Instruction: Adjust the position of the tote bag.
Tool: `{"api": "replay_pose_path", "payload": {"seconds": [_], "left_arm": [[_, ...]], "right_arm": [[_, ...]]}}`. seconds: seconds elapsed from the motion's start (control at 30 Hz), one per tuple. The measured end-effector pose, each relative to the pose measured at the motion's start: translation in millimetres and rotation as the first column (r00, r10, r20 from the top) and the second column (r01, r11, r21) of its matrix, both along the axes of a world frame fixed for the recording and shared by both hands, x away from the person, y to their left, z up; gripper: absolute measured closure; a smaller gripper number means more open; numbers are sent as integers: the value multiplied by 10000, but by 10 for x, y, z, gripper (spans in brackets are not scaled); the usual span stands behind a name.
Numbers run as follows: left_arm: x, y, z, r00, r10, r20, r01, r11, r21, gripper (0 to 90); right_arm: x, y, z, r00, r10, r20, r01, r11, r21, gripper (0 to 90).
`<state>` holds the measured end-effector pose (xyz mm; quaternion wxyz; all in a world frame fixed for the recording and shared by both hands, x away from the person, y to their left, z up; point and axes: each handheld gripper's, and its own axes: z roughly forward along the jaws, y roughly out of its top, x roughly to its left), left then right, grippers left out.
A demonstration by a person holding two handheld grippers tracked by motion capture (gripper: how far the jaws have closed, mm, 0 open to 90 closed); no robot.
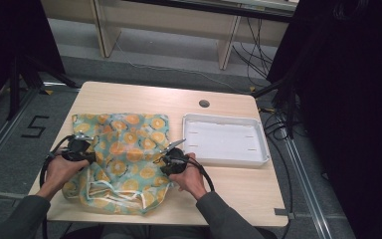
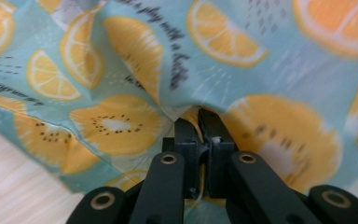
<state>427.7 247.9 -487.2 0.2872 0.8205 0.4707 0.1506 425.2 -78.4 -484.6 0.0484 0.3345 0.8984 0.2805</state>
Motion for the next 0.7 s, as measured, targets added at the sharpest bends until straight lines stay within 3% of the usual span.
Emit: {"api": "replay_pose_path", "payload": {"seconds": [0.03, 0.07, 0.1, 0.17, 0.2, 0.23, 0.37, 0.43, 0.5, 0.53, 0.6, 0.67, 0.7], "left_arm": [[19, -75, -28, 9996, 224, 144, -219, 9991, -372, 859], [19, -75, -28, 9996, 224, 144, -219, 9991, -372, 859], [74, -144, -44, 10000, -71, 33, 71, 9999, -82, 859], [97, -183, -60, 9999, -71, 74, 72, 9999, -128, 859], [144, -244, -44, 9997, -236, -89, 236, 9997, 14, 859], [161, -299, -54, 9999, -41, 102, 44, 9997, -237, 859], [238, -381, -5, 9994, -342, 71, 343, 9993, -154, 859], [258, -392, 7, 9992, -362, 139, 363, 9993, -79, 859], [250, -370, 7, 9994, -287, 203, 294, 9989, -354, 857], [239, -327, 26, 9990, -406, 199, 410, 9989, -209, 852], [190, -243, 56, 9992, -305, 273, 315, 9989, -361, 836], [127, -182, 86, 9989, -269, 375, 276, 9995, -163, 835], [127, -182, 86, 9989, -269, 375, 276, 9995, -163, 835]], "right_arm": [[-11, -7, 2, 9999, 133, 51, -133, 9999, -44, 896], [-42, -10, 6, 9999, 127, -42, -128, 9999, -49, 895], [-55, -29, 14, 9999, 160, 20, -159, 9998, -74, 894], [-61, -44, 22, 9999, 103, 21, -103, 9999, -68, 893], [-69, -100, 40, 10000, -9, 72, 8, 10000, 80, 891], [-70, -117, 48, 10000, -24, 89, 24, 10000, 76, 890], [-79, -167, 56, 9999, -88, 138, 86, 9998, 163, 883], [-74, -185, 48, 9999, -106, 127, 104, 9997, 204, 875], [-58, -211, 57, 9996, -204, 173, 201, 9996, 208, 861], [-48, -225, 64, 9995, -251, 197, 248, 9996, 161, 842], [-34, -256, 75, 9991, -345, 236, 342, 9993, 120, 761], [-46, -280, 129, 9970, -513, 585, 506, 9986, 127, 691], [-46, -280, 129, 9970, -513, 585, 506, 9986, 127, 691]]}}
